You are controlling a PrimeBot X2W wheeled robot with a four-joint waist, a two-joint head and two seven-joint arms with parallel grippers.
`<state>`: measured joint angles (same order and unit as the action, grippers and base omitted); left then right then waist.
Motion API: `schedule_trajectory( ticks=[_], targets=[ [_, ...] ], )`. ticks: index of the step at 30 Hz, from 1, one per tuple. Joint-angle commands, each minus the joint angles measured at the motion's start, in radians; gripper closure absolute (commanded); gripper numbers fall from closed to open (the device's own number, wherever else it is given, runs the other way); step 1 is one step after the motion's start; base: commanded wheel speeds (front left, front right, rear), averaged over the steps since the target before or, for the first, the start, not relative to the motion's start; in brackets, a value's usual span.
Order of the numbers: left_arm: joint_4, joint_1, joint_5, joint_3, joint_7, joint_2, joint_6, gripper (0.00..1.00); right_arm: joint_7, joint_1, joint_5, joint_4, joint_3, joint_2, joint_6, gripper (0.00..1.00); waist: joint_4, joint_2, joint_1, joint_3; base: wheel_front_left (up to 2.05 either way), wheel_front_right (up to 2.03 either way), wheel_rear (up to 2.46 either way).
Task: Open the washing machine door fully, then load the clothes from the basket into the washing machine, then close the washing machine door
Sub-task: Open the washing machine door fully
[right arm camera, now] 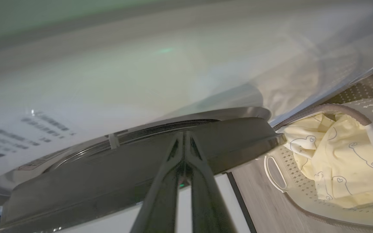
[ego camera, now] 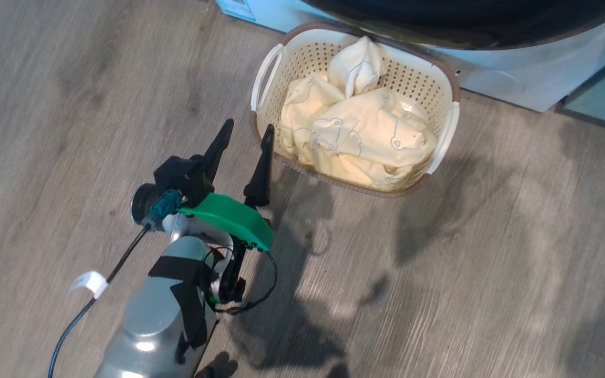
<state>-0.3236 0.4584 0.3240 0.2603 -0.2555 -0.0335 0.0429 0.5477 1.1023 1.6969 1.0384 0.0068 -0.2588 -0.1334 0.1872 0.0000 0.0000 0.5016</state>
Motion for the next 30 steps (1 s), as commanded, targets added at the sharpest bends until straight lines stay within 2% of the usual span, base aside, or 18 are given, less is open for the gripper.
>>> schedule_trajectory(
  ticks=[1, 18, 30],
  targets=[
    [0.035, 0.021, 0.009, -0.026, -0.006, -0.017, 0.008, 0.00, 0.007, 0.039, -0.010, -0.018, 0.005, -0.010, 0.003, 1.00, 0.011, 0.0000, 0.0000, 0.015, 0.00, 0.00, 0.00],
    [0.061, 0.043, 0.006, -0.014, -0.006, -0.017, 0.019, 0.00, 0.028, 0.101, -0.039, 0.022, 0.002, 0.021, 0.003, 1.00, 0.028, 0.0000, 0.0000, 0.051, 0.00, 0.00, 0.00],
    [0.064, 0.046, 0.015, -0.012, -0.006, -0.017, 0.020, 0.00, 0.099, 0.090, -0.052, -0.010, 0.007, 0.036, 0.003, 1.00, 0.027, 0.0000, 0.0000, 0.054, 0.00, 0.00, 0.00]
  ],
)
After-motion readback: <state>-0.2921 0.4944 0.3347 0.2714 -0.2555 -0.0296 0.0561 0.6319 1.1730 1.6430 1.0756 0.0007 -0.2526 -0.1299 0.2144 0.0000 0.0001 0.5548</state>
